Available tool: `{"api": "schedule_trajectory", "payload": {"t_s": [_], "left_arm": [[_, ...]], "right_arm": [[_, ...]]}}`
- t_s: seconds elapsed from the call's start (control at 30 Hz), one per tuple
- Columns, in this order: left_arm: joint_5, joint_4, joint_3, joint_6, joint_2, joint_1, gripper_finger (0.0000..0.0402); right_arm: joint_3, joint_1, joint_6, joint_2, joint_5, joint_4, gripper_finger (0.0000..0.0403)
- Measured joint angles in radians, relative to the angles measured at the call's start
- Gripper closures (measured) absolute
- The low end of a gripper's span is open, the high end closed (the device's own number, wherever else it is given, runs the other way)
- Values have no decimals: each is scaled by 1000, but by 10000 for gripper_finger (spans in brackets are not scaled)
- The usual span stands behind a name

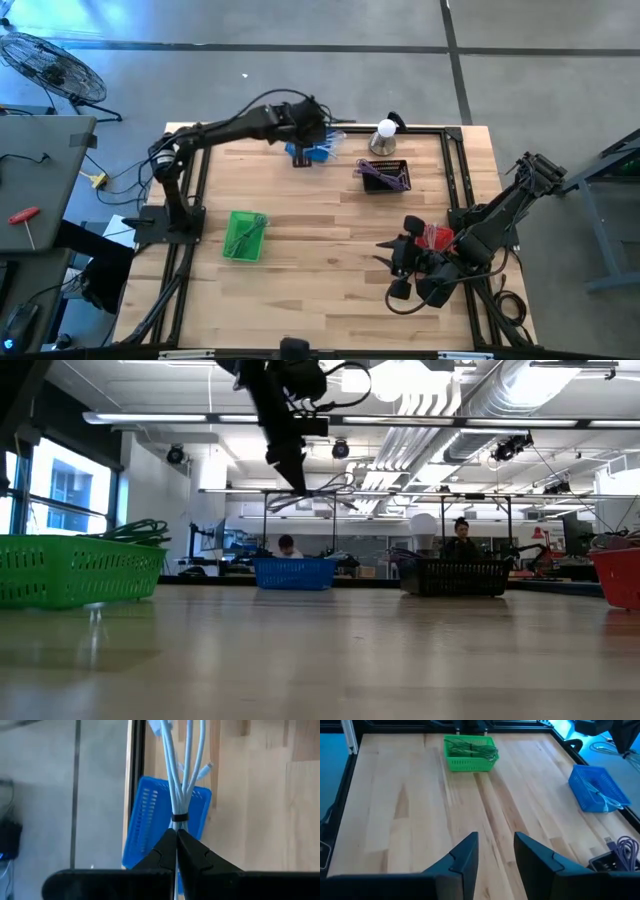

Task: Pick & Place USB Port
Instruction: Put the light blue charger cable into the blue bin

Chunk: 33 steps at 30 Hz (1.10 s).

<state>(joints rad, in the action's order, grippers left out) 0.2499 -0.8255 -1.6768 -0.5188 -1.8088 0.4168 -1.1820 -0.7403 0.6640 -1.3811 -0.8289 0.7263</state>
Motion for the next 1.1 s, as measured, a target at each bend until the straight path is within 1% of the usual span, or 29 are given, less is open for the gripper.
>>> {"api": "schedule_trajectory", "payload": {"t_s": [0.2, 0.3, 0.53, 0.73, 0.97, 1.1], "left_arm": [[-133, 9, 2, -103, -4, 80, 401], [-175, 8, 3, -130, -14, 110, 401], [-215, 57, 3, -193, -96, 139, 401], [-220, 92, 4, -240, -163, 160, 401], [-271, 98, 3, -228, -208, 201, 401], [-293, 100, 2, -207, -219, 221, 401]], "right_arm": [[0, 0, 17, 0, -28, 0, 286], [0, 0, 47, 0, -37, 0, 286], [0, 0, 118, 0, -36, -2, 286], [0, 0, 132, 0, -34, -3, 286], [4, 1, 132, 0, -36, -9, 286], [43, 1, 132, 0, -47, -51, 286]]}}
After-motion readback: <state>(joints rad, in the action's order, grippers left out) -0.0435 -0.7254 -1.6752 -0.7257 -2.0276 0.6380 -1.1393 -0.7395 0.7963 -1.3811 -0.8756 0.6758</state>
